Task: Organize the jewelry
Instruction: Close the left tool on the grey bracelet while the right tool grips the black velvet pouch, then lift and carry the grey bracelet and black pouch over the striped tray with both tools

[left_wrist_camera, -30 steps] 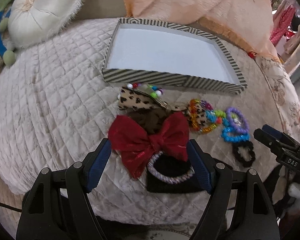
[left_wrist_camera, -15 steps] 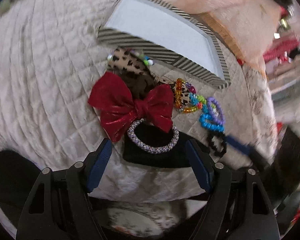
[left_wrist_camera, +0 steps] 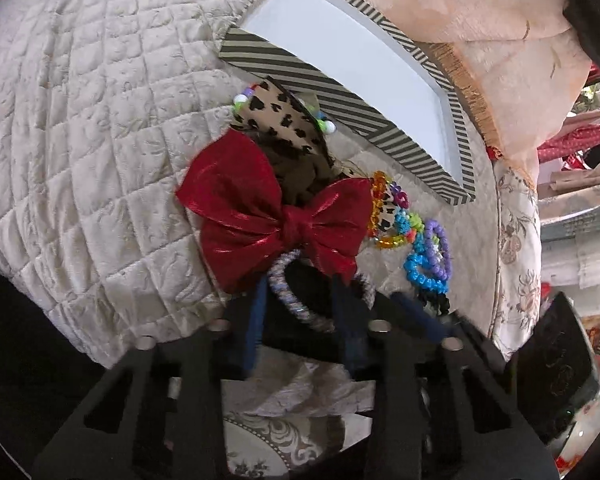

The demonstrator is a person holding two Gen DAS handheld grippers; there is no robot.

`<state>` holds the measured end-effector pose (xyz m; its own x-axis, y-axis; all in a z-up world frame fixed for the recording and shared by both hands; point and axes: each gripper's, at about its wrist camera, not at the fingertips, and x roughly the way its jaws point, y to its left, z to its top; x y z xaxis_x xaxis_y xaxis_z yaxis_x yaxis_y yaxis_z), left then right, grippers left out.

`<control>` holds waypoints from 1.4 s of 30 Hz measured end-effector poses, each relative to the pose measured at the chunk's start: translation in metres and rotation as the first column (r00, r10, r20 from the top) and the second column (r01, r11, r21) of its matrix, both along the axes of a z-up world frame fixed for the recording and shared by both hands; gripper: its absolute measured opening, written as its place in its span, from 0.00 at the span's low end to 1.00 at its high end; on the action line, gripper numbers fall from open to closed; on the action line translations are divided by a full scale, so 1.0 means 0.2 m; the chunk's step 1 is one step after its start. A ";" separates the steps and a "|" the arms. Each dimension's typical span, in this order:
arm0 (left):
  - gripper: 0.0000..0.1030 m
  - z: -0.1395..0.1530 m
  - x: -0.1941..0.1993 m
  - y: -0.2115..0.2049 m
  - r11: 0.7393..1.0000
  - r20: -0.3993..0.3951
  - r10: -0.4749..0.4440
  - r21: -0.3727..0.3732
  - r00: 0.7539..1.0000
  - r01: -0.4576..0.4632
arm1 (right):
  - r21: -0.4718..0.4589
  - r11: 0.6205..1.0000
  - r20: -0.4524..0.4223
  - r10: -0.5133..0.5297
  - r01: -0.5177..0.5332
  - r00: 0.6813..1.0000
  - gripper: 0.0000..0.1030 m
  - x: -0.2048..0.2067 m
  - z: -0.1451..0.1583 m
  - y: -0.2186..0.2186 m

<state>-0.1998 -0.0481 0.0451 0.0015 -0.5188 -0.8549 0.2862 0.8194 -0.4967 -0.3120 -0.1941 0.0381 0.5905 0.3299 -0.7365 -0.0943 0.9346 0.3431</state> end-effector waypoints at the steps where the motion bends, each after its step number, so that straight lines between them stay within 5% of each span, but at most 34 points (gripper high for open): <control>1: 0.16 0.01 0.00 0.02 1.000 0.004 0.004 -0.001 1.000 -0.004 | 0.004 1.000 -0.005 0.001 -0.001 1.000 0.29 0.00 -0.02 0.00; 6: 0.10 0.05 -0.02 0.06 1.000 0.028 -0.011 -0.027 1.000 0.012 | 0.038 0.999 -0.002 -0.011 0.011 1.000 0.16 -0.06 0.00 -0.02; 25: 0.07 0.34 -0.12 0.01 0.991 0.158 -0.070 -0.101 0.985 0.087 | -0.027 0.980 0.119 -0.193 0.197 0.974 0.14 -0.28 0.31 -0.32; 30: 0.10 0.22 -0.16 -0.02 0.992 0.111 -0.112 -0.038 0.987 0.117 | -0.027 0.974 0.094 -0.221 0.225 0.971 0.14 -0.28 0.27 -0.36; 34: 0.35 0.10 -0.22 -0.10 0.989 0.103 -0.144 0.038 0.984 0.141 | -0.006 0.971 0.078 -0.239 0.240 0.968 0.14 -0.29 0.25 -0.38; 42: 0.34 -0.08 -0.25 -0.29 0.970 0.151 -0.184 0.190 0.971 0.154 | 0.010 0.963 0.105 -0.270 0.271 0.957 0.14 -0.35 0.31 -0.43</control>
